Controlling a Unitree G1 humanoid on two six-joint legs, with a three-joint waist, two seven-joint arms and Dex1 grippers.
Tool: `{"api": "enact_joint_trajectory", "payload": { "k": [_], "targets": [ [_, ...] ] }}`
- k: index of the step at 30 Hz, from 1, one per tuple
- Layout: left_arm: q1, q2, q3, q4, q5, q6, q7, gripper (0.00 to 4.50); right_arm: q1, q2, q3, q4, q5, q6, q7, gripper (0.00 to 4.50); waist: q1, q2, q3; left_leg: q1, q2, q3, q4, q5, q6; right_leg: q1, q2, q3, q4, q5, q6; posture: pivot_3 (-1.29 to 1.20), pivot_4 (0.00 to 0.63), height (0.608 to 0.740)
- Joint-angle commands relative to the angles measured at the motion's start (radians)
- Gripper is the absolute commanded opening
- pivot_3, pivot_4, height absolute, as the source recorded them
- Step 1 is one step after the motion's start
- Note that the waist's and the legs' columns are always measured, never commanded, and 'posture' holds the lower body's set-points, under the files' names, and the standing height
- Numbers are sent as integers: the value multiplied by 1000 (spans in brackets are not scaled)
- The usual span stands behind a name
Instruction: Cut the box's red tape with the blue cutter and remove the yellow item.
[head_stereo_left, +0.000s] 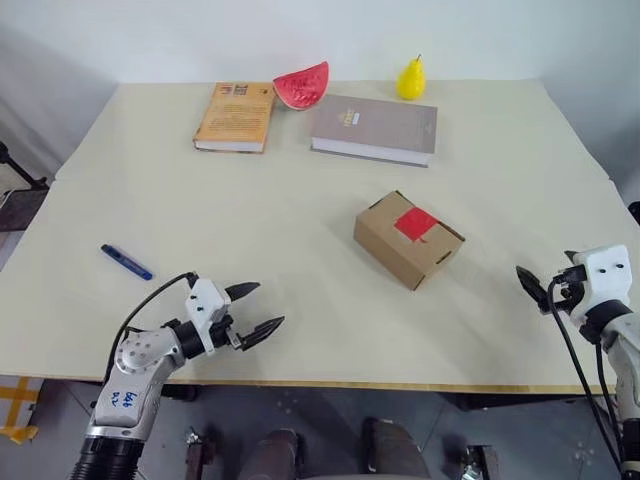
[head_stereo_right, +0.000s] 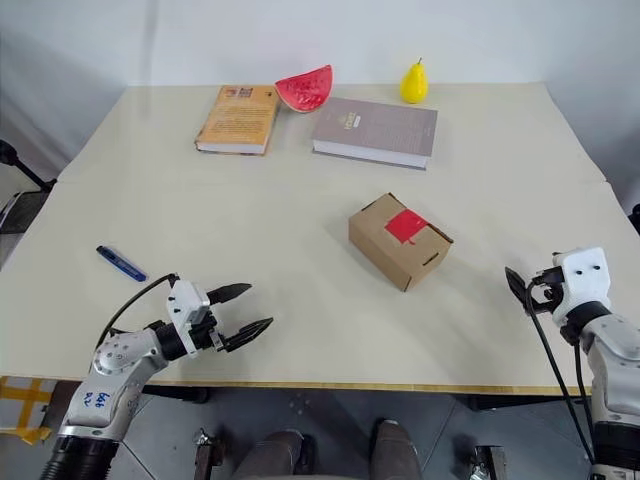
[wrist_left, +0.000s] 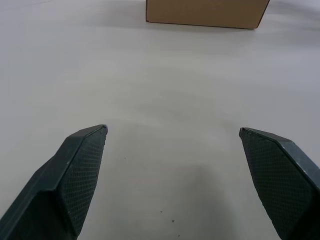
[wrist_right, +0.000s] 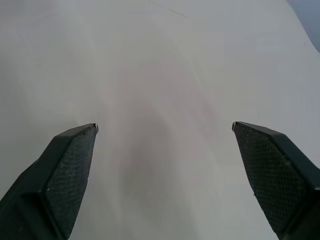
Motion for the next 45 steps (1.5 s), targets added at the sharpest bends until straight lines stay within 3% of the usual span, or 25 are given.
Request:
{"api": "enact_joint_trajectory", "payload": {
  "k": [1,6,10,12,21,25,33,45],
  "targets": [
    [6,-3,-16,-9,36,-27,19,4482,19,3,-55,-73,22,46,-37,4500,2,0,0,0,0,0,0,0,0,0,0,0,0,0,0,0,150,740],
    [-76,-19,-34,31,94,55,114,4482,-18,8,-17,-123,7,158,-90,4500,12,0,0,0,-2,0,3,0,1,0,1,0,-1,0,0,0,150,740],
    [-101,-26,-31,39,57,53,78,4482,-11,17,-7,-175,3,177,-98,4500,12,0,0,0,-2,0,4,0,1,0,1,1,1,0,0,0,150,740],
    [-163,-43,-27,104,84,34,115,4109,-44,27,-10,-169,16,199,-111,4500,12,0,0,-1,-2,0,4,0,1,0,1,1,2,0,0,0,150,740],
    [-477,-174,-60,488,185,-120,212,1382,-148,65,58,-201,-2,270,-152,1375,13,-2,1,-3,-5,1,11,1,3,0,2,-5,7,3,6,0,150,740],
    [-606,-276,-97,667,232,-222,249,96,-172,94,103,-257,4,348,-162,3,14,-2,1,-4,-5,1,12,0,4,0,1,-7,6,5,9,0,150,740],
    [-816,-401,-96,992,286,-402,339,21,-92,64,145,-477,52,582,-111,0,18,-4,3,-7,-7,0,14,0,5,-1,0,-8,3,7,13,0,150,740],
    [-972,-480,-88,1231,283,-532,175,21,-149,74,222,-501,109,632,-36,0,13,-9,5,-9,-10,0,16,0,8,-2,-1,-8,3,8,15,0,150,740]
  ]
}}
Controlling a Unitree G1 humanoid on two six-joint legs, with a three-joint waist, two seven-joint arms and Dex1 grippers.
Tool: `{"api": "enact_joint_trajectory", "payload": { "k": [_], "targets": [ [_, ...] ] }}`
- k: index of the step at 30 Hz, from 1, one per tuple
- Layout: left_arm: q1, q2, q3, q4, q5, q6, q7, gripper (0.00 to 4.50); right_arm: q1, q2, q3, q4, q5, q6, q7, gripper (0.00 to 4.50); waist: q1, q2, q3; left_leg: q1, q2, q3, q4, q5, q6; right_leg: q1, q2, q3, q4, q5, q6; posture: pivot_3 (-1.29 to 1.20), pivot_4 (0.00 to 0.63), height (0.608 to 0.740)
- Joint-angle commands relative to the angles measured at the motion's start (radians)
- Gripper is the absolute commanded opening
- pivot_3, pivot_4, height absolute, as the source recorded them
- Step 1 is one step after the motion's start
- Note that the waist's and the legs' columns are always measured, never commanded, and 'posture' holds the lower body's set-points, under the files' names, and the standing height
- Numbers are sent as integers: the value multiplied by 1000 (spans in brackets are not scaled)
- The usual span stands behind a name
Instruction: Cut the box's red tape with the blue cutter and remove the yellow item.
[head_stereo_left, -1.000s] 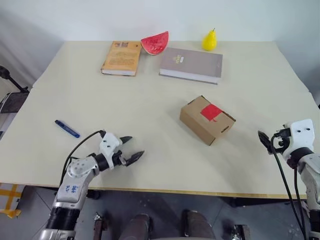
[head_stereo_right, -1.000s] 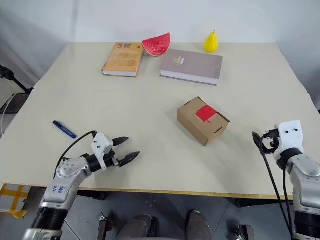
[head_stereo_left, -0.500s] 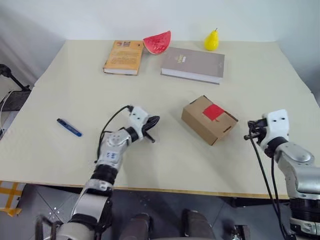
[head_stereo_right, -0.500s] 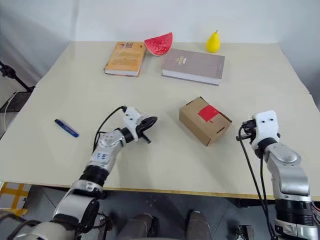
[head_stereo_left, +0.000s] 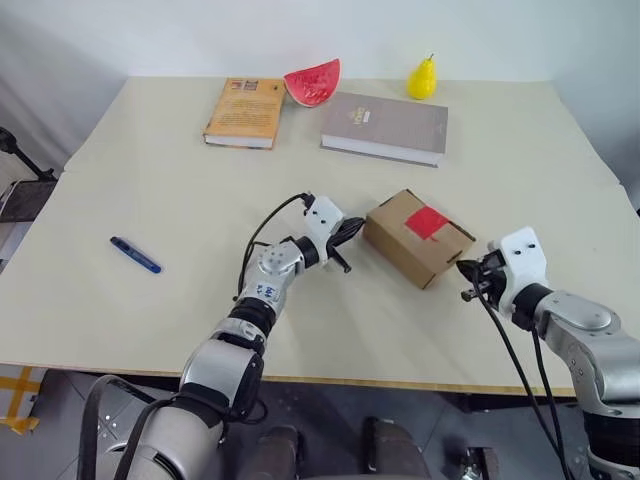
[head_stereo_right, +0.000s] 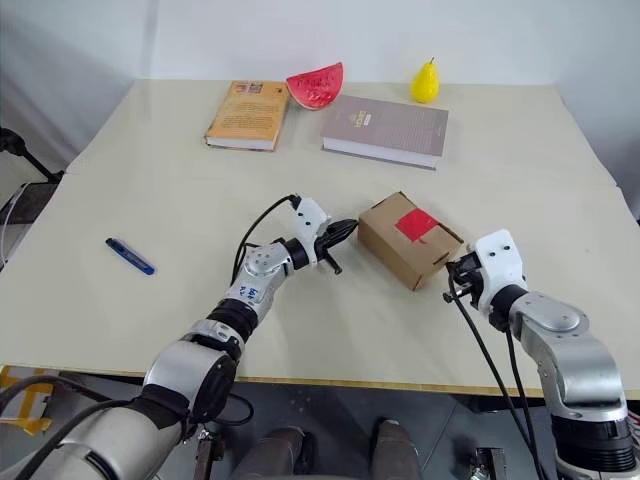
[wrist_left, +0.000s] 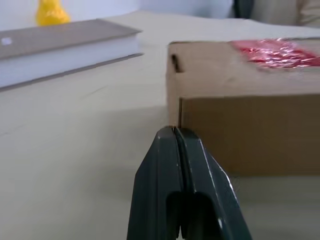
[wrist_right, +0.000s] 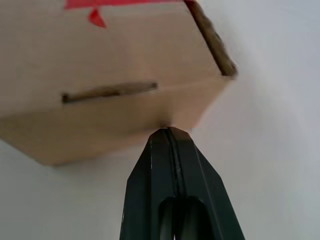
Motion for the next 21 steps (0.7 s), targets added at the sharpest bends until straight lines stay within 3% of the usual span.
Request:
{"api": "enact_joint_trajectory", "payload": {
  "k": [1,5,11,15,21],
  "targets": [
    [-33,-18,10,26,-15,-27,-90,21,-42,6,40,-6,18,-6,34,0,0,0,0,-1,0,0,0,0,0,-1,0,0,0,0,0,0,150,740],
    [-27,-20,32,20,-46,10,-212,21,-50,-10,78,-11,16,-7,67,0,0,-1,0,-8,-5,0,4,0,0,-11,-2,0,9,0,0,0,150,740],
    [30,8,33,-69,-74,73,-333,21,-46,-52,104,-53,36,30,124,0,-1,-1,0,-8,-6,0,7,0,0,-11,-2,1,11,0,0,0,150,740],
    [99,29,21,-202,-91,143,-383,21,-33,-82,104,-113,67,74,159,0,-2,-1,0,-9,-5,0,8,0,0,-11,-2,1,12,0,0,0,150,740],
    [258,108,-18,-544,-130,350,-447,21,-4,-154,89,-211,117,137,231,0,-1,-2,1,-9,-1,0,10,0,1,-11,-3,2,13,0,0,0,150,740]
  ]
}}
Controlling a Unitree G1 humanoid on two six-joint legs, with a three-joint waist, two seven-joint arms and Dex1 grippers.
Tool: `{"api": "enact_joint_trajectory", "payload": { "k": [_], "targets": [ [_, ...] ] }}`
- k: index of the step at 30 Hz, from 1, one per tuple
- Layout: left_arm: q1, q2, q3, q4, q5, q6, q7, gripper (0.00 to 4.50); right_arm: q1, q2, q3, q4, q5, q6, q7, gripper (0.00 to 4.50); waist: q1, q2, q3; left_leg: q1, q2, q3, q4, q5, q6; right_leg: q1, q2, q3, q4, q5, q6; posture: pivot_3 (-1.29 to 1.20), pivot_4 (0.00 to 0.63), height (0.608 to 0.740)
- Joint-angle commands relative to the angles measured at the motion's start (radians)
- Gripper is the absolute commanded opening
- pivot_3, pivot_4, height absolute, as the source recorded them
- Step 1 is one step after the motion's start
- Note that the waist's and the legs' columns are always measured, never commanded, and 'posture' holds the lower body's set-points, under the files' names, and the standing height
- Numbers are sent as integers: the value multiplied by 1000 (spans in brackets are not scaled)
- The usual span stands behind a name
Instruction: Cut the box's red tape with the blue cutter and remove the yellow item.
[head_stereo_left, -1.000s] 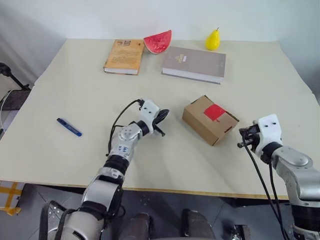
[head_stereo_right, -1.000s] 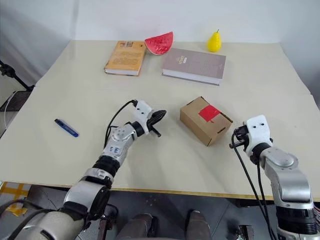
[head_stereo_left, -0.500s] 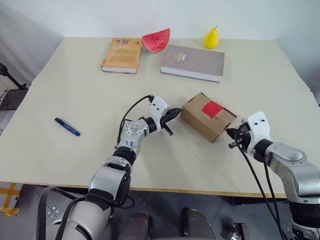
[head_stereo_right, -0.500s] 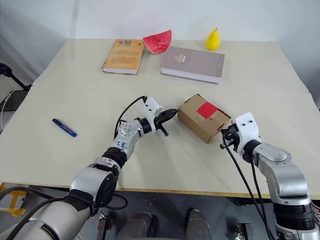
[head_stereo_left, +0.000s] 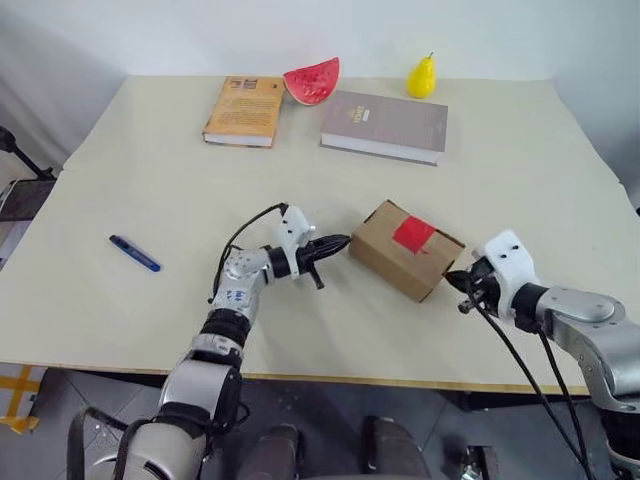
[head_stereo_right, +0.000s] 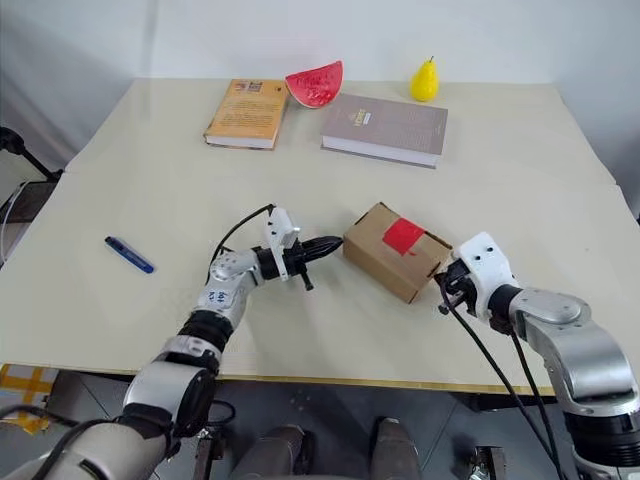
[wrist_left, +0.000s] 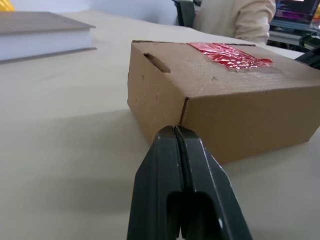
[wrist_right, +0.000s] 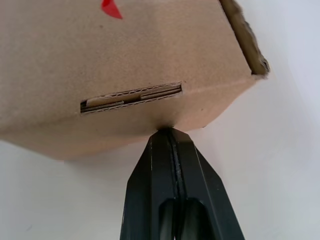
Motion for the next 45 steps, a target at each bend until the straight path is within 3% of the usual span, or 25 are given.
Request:
{"api": "enact_joint_trajectory", "payload": {
  "k": [1,5,10,16,21,22,24,31,36,39,45],
  "targets": [
    [51,2,-66,-187,-28,111,-57,21,-8,-9,10,-108,79,8,63,0,0,0,0,0,0,0,0,0,0,0,0,0,0,0,0,0,150,740],
    [180,107,-81,-418,-49,252,-77,21,21,-7,-17,-205,142,69,71,0,-2,0,0,0,0,0,2,0,0,-1,0,3,1,0,0,0,150,740],
    [262,152,-86,-545,-68,333,-61,21,94,-35,-8,-214,127,53,77,0,7,0,0,0,0,0,5,-1,1,1,0,5,2,0,0,0,150,740],
    [289,171,-68,-565,-76,351,-12,21,127,-86,-22,-136,71,-10,84,0,4,-1,0,0,-3,-1,5,-1,2,1,-1,7,2,0,0,0,150,740],
    [304,221,-15,-532,-79,330,33,21,116,-93,-80,54,-4,-137,45,0,-1,-1,0,1,-2,1,5,-1,2,0,0,8,2,0,0,0,150,740],
    [308,232,0,-534,-78,327,49,4,108,-96,-90,99,-23,-173,40,167,-1,-1,0,1,-2,1,5,-1,2,0,0,8,3,0,0,0,150,740],
    [320,255,47,-551,-79,323,102,390,74,-96,-130,201,-33,-225,37,554,-1,-1,0,1,-2,1,5,-1,2,0,0,8,3,0,0,0,150,740],
    [429,316,161,-820,-162,508,220,2404,-101,-73,-150,446,-11,-423,129,2907,-5,-1,1,1,-2,2,6,-1,2,0,-1,9,3,0,0,0,150,740],
    [528,313,242,-1019,-197,609,350,3865,-293,-37,-72,706,-92,-650,187,4500,-11,-1,1,1,-1,2,6,-1,2,0,0,9,3,0,0,0,150,740],
    [616,285,314,-1150,-249,657,427,4485,-414,-5,-37,855,-114,-752,233,4500,-20,-2,1,1,-1,3,6,-1,2,0,-1,9,3,0,0,0,150,740],
    [810,237,460,-1362,-290,694,566,4485,-536,33,27,1031,-136,-859,374,4500,-25,-2,1,1,0,3,6,-1,2,0,0,10,3,0,0,0,150,740]
  ]
}}
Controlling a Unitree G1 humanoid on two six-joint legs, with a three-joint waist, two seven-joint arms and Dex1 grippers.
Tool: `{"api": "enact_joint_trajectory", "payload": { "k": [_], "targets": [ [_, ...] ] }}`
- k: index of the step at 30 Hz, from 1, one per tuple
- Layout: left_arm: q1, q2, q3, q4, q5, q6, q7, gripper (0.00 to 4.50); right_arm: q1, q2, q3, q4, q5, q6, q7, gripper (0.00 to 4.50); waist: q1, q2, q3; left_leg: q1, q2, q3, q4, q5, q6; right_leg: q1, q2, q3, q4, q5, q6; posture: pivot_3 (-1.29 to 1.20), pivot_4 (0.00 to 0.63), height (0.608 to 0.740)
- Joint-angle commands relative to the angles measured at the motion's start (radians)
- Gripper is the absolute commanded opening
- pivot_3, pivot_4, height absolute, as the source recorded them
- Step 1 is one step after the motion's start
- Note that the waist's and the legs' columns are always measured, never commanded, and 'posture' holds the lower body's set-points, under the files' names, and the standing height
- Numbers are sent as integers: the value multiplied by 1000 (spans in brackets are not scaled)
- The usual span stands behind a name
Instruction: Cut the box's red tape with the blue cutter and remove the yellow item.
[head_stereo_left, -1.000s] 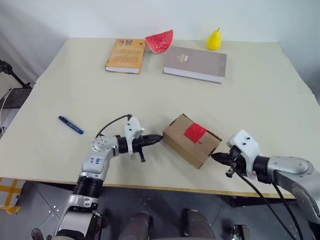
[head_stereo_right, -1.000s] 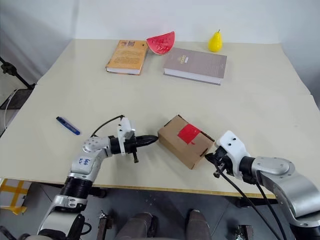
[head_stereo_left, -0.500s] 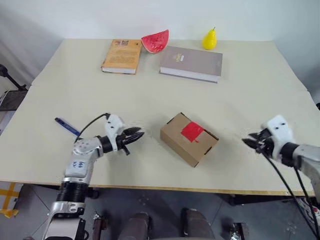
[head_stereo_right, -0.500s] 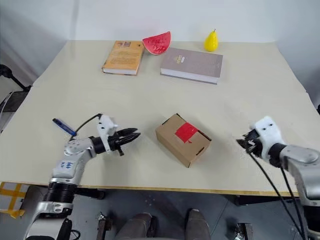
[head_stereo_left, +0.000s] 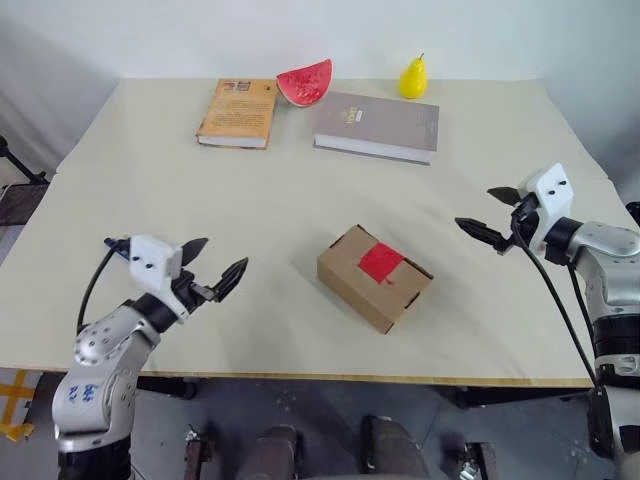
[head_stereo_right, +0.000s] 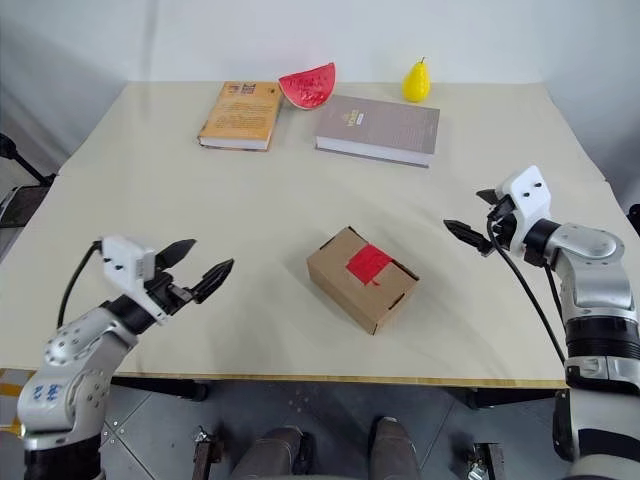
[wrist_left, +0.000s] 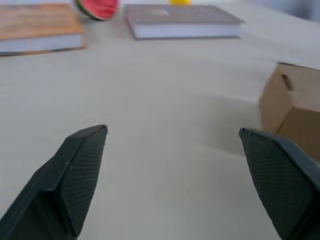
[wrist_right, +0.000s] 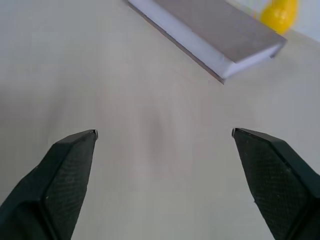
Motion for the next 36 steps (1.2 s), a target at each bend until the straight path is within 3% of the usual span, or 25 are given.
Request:
{"api": "enact_joint_trajectory", "payload": {
  "k": [1,6,9,12,17,20,24,29,36],
  "targets": [
    [121,-11,102,-157,-31,15,63,4485,-65,17,4,86,-3,-72,65,4500,-1,0,0,0,0,0,0,0,0,0,0,0,-1,0,0,0,150,740],
    [284,-30,173,-263,-48,-10,84,4485,-159,37,34,208,-49,-115,93,4500,0,0,0,0,0,1,1,0,0,1,0,2,-4,0,-1,0,150,740],
    [348,-132,210,-340,-96,1,180,4485,-232,63,54,281,-73,-144,103,4500,0,0,0,0,0,1,0,0,0,1,-1,3,-6,0,-1,0,150,740],
    [360,-151,195,-350,-66,-2,224,4485,-264,83,60,316,-84,-164,118,4500,1,0,0,0,1,1,0,-1,-1,1,0,4,-6,0,-1,0,150,740],
    [206,-237,128,-254,141,-48,488,4485,-287,123,63,348,-88,-195,149,4500,4,0,0,1,2,1,1,-1,-1,1,1,2,-4,-1,-2,0,150,740],
    [164,-261,108,-238,193,-21,559,4485,-280,128,72,348,-95,-202,170,4500,2,0,0,0,1,2,1,-1,-1,1,1,1,0,0,-1,0,150,740],
    [-15,-358,129,-202,266,154,803,4485,-306,153,60,349,-72,-221,211,4500,3,0,0,0,1,2,1,-1,-1,0,1,0,0,0,-1,0,150,740],
    [-152,-408,131,-140,304,253,907,4485,-321,165,36,372,-35,-270,307,4500,1,0,0,0,2,2,2,-1,-2,0,2,0,1,0,-1,0,150,740],
    [-321,-445,189,68,335,230,1034,4485,-385,184,4,444,1,-314,402,4500,1,-1,0,0,2,2,2,-1,-2,0,2,0,1,0,-1,0,150,740]
  ]
}}
